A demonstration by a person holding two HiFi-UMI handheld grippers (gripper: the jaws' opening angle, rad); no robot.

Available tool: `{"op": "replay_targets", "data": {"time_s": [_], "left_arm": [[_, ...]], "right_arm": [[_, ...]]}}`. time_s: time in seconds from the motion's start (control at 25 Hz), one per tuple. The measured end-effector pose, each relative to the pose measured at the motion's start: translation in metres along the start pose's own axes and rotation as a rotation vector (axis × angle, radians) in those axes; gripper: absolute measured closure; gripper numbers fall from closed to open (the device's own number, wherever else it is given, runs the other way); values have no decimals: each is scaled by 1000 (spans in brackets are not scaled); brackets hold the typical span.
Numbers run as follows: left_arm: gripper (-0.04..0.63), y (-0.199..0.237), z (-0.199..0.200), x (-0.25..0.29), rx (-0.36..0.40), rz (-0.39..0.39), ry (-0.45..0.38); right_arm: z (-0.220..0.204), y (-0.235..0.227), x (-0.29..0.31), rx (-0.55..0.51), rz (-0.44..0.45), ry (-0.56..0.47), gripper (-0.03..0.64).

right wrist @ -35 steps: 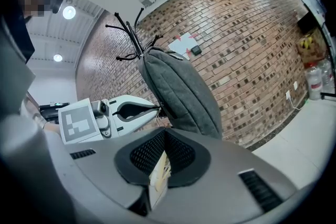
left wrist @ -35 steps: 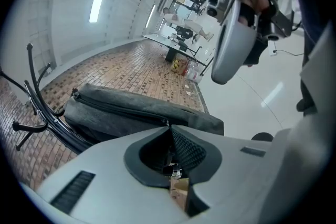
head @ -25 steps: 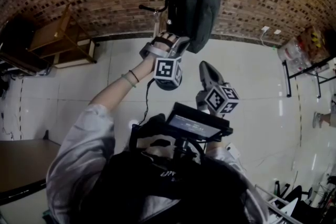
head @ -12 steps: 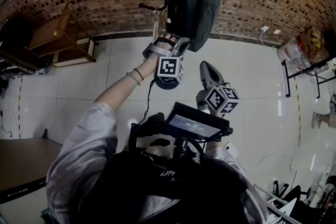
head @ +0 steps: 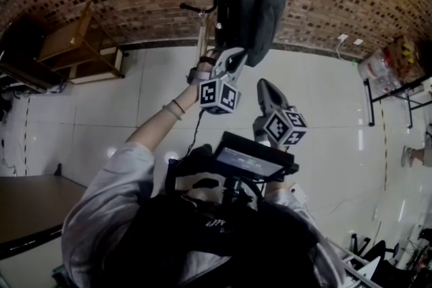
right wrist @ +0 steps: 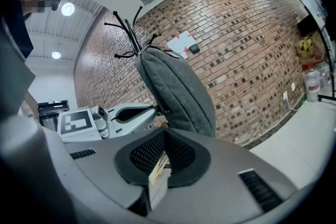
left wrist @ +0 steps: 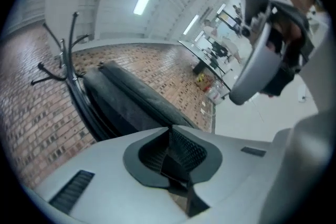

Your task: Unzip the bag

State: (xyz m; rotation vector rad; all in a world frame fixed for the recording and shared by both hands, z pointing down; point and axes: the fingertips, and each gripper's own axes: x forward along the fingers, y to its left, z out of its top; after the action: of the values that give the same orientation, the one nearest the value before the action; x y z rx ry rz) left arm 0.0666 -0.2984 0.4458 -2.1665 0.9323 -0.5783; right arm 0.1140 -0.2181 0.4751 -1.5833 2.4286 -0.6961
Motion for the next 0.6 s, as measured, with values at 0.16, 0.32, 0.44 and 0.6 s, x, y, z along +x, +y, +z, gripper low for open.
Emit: {"op": "replay_targets", "data": {"time_s": [0.16,0.32,0.44,0.6], "left_arm": [[568,18,6,-19,-342,20,-9],[568,23,-2,-33,-618,3,2],[568,19,-7,-43,-782,-33,7],[568,7,-21,-51,-957,-68,29]], "right_arm": [[0,-1,5,-13,-1,6,617],[0,4,12,-45,1,12,618],[2,7,16,-67,-2,8,618],[5,8,22,-116,-26,3,618]]}}
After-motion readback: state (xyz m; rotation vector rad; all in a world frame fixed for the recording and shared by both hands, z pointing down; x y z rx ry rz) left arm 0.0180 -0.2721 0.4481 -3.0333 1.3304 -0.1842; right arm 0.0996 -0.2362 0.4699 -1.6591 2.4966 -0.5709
